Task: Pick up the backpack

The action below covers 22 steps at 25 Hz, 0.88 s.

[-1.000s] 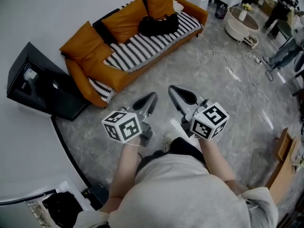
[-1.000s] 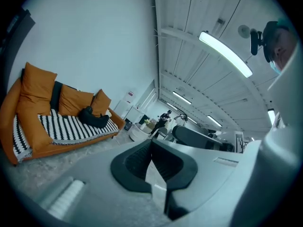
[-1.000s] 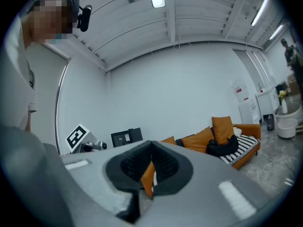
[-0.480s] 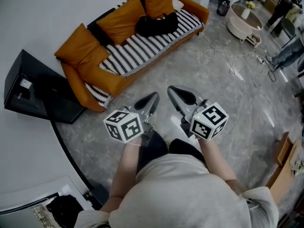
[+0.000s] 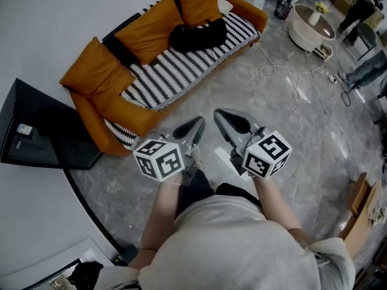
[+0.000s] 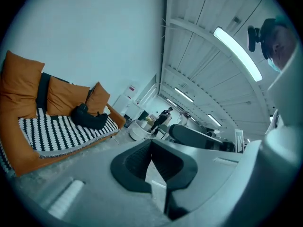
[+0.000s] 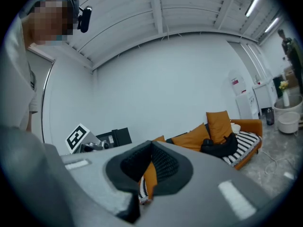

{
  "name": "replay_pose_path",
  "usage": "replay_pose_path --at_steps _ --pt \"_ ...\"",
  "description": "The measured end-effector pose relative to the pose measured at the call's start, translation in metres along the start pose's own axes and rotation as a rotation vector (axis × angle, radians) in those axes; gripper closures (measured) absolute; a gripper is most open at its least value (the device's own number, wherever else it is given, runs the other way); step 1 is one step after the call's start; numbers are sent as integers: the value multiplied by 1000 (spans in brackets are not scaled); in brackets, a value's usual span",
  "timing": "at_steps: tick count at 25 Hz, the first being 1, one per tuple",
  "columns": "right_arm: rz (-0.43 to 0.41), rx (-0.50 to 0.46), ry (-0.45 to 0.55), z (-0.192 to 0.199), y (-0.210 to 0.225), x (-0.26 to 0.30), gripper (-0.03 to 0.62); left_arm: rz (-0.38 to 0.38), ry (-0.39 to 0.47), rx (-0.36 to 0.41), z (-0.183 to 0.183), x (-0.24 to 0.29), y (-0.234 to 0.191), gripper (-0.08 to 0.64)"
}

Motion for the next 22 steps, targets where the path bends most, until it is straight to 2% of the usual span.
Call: replay_pose_path --at_steps 6,12,22 --pt "7 -19 9 -36 40 97 589 12 9 -15 -69 27 -83 556" --pt "27 -27 15 -63 69 173 589 28 10 8 -133 45 -145 556" --pt "50 -18 -7 -78 101 243 589 30 -10 -17 -173 61 -212 556"
Point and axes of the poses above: the fingertips, and each gripper's own axes: x forward along the fingers, y to its right, z out of its underside, the point moved 6 cm from there along -x, backward along the fingers, and after that the axes turned 4 degrees about -y, right-handed, at the moved point
